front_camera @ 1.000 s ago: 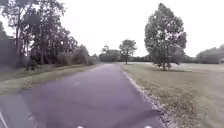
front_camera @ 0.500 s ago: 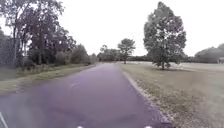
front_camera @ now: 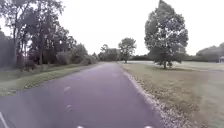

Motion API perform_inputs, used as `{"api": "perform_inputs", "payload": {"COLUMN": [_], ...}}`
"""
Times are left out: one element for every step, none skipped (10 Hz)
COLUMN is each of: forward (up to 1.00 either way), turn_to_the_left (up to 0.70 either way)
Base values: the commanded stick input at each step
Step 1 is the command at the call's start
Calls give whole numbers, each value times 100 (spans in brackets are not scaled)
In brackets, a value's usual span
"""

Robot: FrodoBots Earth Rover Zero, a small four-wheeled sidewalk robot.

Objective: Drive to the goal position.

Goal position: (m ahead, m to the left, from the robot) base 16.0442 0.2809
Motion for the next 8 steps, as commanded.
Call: {"api": "perform_inputs", "payload": {"forward": [70, 70, 70, 70, 70, 70, 70, 70], "turn_to_the_left": [0, 0, 0, 0, 0, 0, 0, 0]}}
